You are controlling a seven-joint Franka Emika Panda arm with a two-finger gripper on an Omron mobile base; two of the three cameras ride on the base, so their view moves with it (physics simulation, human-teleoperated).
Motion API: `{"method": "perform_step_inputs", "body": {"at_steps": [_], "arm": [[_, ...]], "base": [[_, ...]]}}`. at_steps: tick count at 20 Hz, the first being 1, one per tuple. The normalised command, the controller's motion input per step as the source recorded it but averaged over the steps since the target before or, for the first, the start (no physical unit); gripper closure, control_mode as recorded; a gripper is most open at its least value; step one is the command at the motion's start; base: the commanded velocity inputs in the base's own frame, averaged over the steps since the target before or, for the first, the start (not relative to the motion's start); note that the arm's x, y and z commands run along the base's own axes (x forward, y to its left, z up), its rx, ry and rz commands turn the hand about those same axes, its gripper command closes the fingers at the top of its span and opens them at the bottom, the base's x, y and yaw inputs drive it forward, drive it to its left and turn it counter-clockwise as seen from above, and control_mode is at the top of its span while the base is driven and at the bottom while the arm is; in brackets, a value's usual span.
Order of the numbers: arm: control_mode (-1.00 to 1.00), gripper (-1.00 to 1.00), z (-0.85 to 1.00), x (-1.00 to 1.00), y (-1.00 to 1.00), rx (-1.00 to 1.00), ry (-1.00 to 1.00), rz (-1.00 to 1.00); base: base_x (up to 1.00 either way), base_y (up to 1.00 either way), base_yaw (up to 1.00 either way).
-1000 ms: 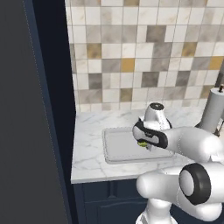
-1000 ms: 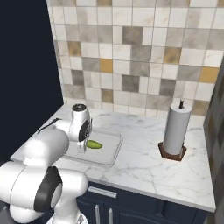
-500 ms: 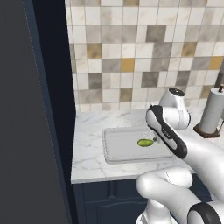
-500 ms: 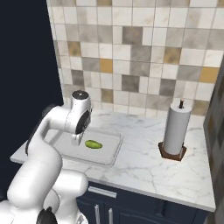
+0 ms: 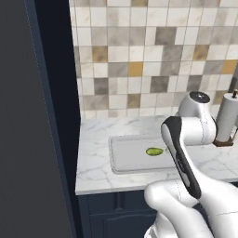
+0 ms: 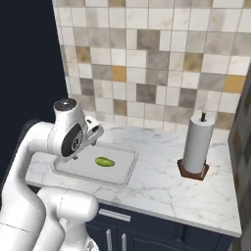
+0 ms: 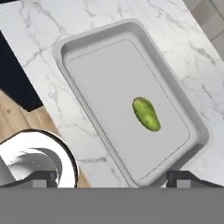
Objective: Pick the kiwi and mango from the fridge and place them inside the tupperware on the counter.
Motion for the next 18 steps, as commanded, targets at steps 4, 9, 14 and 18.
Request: {"method": "perform_step_inputs", "body": {"at_steps": [4,9,14,18], "arm": [[-1.00,-1.00,0.60,-0.65,0.00,0.07,0.00,-0.66],[1.00,-1.00,0.43,-0.53,-0.03,0.04,0.00,-0.40],[1.00,-1.00,0.00,0.00,0.00,0.00,0.00,0.00],[1.00,-1.00,0.00,0.00,0.00,0.00,0.00,0.00]], "base": [[0.00,0.00,0.00],[-0.14,-0.03,-0.09],[-0.76,-0.06,-0.36],[-0.88,-0.06,-0.22]]}}
